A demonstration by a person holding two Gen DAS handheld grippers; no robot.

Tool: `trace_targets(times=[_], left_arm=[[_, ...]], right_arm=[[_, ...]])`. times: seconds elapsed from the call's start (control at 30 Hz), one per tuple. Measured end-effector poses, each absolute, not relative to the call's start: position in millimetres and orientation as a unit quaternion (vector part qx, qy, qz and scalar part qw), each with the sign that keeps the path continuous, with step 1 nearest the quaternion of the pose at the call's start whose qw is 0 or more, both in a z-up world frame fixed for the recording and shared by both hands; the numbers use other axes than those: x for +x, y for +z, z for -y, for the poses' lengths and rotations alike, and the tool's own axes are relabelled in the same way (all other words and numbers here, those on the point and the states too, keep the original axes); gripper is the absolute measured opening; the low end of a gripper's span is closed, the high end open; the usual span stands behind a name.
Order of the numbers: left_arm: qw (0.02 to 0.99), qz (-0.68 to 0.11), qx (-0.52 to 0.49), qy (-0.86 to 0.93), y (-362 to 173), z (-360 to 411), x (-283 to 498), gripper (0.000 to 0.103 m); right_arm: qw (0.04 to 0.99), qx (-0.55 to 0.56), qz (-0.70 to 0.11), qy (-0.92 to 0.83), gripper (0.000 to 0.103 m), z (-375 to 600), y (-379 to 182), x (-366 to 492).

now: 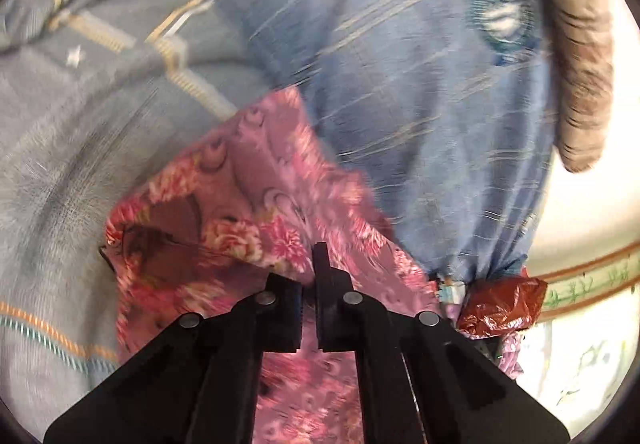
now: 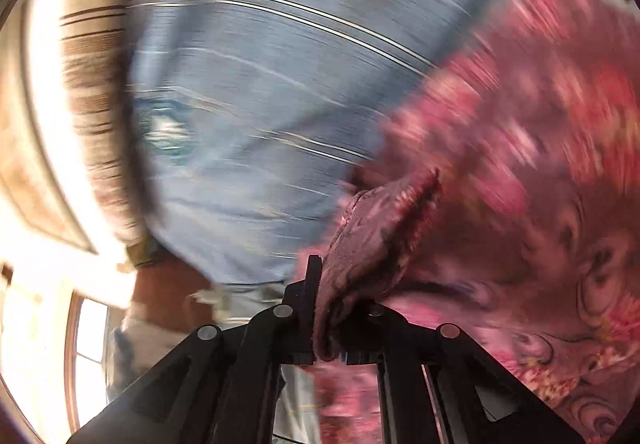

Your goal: Fold small clothes

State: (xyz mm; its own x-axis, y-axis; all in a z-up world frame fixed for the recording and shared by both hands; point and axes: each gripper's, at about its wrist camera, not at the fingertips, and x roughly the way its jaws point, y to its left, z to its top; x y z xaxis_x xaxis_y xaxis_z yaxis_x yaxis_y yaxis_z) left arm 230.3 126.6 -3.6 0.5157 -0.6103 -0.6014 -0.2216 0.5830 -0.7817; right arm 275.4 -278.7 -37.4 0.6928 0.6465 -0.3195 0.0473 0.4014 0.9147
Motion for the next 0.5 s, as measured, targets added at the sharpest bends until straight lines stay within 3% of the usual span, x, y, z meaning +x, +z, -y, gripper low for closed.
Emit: trace_targets(times=[0.17, 0.37, 0.5], left_arm=[[0.766, -0.47, -0.414, -0.143, 20.5, -83.6, 194.9, 0.002], [0.735, -0.542, -0.382, -0.141, -25.6, -19.7, 182.7, 0.002], [0.734, -0.546, -0.373, -0.157, -23.1, -13.5, 174.0, 0.003]], right_arm=[[0.817, 0.434, -0.306, 0.223, 0.005, 301.9, 5.2, 246.5], [0.824, 0.433, -0.338, 0.138, 0.005, 359.6, -43.7, 218.5], [0.824, 0.423, -0.361, 0.104, 0.005, 379.7, -72.5, 207.9]])
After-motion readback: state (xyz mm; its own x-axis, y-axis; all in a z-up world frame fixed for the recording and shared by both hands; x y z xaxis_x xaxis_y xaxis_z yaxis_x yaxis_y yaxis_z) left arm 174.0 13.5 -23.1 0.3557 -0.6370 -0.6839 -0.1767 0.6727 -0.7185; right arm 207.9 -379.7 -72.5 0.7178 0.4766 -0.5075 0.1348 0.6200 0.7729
